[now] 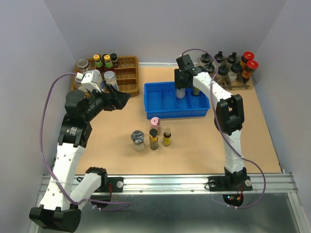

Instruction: Organize the condiment bottles

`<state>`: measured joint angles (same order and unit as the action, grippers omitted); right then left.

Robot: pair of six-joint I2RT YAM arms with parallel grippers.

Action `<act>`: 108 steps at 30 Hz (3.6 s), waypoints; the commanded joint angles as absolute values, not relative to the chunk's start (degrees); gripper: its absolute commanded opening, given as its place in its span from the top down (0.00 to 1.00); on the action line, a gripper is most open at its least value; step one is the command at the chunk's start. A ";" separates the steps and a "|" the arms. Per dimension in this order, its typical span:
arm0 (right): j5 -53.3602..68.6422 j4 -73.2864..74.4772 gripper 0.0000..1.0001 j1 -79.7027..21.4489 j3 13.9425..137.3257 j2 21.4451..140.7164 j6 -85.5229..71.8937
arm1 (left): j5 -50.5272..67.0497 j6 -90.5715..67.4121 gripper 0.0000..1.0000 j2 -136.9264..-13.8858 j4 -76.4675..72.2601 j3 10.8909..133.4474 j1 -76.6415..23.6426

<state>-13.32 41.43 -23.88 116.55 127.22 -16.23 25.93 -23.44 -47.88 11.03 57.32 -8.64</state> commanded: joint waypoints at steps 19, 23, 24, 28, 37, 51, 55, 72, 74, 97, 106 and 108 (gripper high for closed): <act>-8.82 41.31 0.00 -23.64 101.81 100.66 -13.98 | 24.79 -23.64 0.01 -46.14 8.79 57.57 -8.96; -4.14 42.19 0.00 -28.20 91.88 91.86 -12.66 | 24.61 -23.64 0.01 -46.67 8.00 57.83 -8.88; -4.22 42.54 0.00 -31.52 89.93 90.02 -13.09 | 24.61 -23.64 0.01 -47.02 7.91 57.83 -8.96; -4.04 43.94 0.00 -39.10 83.94 83.95 -16.25 | 25.31 -23.55 0.01 -48.07 7.12 58.01 -8.96; -7.11 47.28 0.00 -50.62 77.88 79.63 -21.09 | 26.01 -23.55 0.01 -48.43 6.68 57.75 -8.96; -14.15 46.58 0.09 -53.00 79.54 87.62 -24.78 | 25.84 -23.29 0.01 -47.81 7.03 57.30 -8.96; -13.45 46.49 0.13 -53.00 79.54 89.65 -25.57 | 25.66 -22.94 0.01 -47.81 7.56 57.66 -8.96; -10.20 44.83 0.31 -52.91 76.91 92.55 -28.12 | 25.31 -22.85 0.01 -47.73 7.73 57.74 -8.96; -10.28 44.56 0.37 -53.00 76.55 92.55 -28.12 | 25.31 -22.94 0.01 -47.64 7.82 57.48 -8.96; -27.25 56.69 1.00 -36.42 92.55 82.18 -26.64 | 26.19 -22.94 0.01 -48.34 7.74 57.83 -8.96; -24.70 51.78 1.00 -21.12 97.47 84.37 -22.77 | 29.62 -21.80 0.01 -50.79 8.17 58.36 -8.96; -22.08 50.37 1.00 -19.43 97.99 86.04 -21.98 | 30.41 -20.66 0.01 -51.59 9.14 58.80 -8.96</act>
<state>-24.82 55.75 -22.63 92.92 84.60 -24.60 27.49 -22.98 -50.68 10.11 57.01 -8.64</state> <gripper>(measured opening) 0.398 0.986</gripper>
